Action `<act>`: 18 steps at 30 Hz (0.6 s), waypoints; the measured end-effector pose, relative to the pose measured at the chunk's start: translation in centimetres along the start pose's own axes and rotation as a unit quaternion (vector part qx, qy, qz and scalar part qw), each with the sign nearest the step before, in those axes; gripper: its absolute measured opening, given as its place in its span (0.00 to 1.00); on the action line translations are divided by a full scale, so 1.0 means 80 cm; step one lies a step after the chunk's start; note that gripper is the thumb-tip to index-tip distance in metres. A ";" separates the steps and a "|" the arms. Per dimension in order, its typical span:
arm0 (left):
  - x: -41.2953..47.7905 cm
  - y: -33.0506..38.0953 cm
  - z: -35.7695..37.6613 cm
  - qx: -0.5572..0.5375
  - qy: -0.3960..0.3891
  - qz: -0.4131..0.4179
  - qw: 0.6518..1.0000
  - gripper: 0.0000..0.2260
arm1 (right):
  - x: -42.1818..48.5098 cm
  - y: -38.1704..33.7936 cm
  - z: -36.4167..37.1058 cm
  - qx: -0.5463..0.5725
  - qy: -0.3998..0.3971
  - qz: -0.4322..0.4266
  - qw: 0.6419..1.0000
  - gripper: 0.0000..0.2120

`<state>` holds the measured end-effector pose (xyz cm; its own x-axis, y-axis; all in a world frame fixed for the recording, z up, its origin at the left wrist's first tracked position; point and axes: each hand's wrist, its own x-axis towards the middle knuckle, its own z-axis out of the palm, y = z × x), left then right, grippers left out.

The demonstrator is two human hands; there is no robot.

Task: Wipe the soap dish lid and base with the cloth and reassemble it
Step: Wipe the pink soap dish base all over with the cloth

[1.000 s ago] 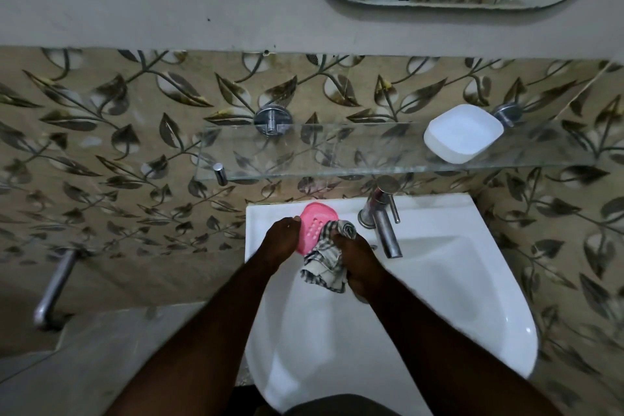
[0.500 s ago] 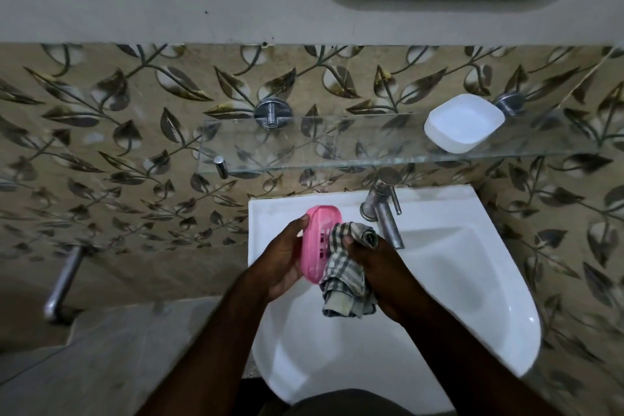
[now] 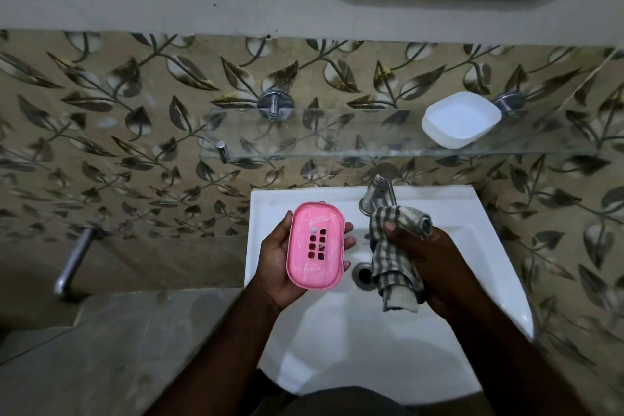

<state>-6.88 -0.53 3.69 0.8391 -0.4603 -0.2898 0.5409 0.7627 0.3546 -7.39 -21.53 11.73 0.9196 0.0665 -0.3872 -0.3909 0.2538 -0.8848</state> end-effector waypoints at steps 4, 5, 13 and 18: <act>0.000 -0.016 0.017 0.030 -0.018 -0.018 0.999 0.39 | -0.010 -0.012 -0.006 -0.009 -0.031 0.008 0.999 0.12; 0.000 -0.021 0.021 0.044 -0.013 -0.017 0.999 0.39 | -0.012 -0.014 -0.006 -0.017 -0.051 -0.004 0.999 0.10; 0.015 -0.053 0.079 0.110 0.091 0.012 0.990 0.27 | -0.009 -0.017 0.008 -0.519 -0.017 -0.346 0.781 0.11; 0.015 -0.065 0.091 0.122 0.106 -0.011 0.987 0.29 | -0.049 0.009 -0.012 -0.555 -0.158 -0.420 0.700 0.19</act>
<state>-8.22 -8.36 7.97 0.8095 -0.3515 -0.4702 0.5791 0.6098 0.5411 -11.33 -22.57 12.37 0.7368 0.5995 0.3127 0.6658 -0.5629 -0.4897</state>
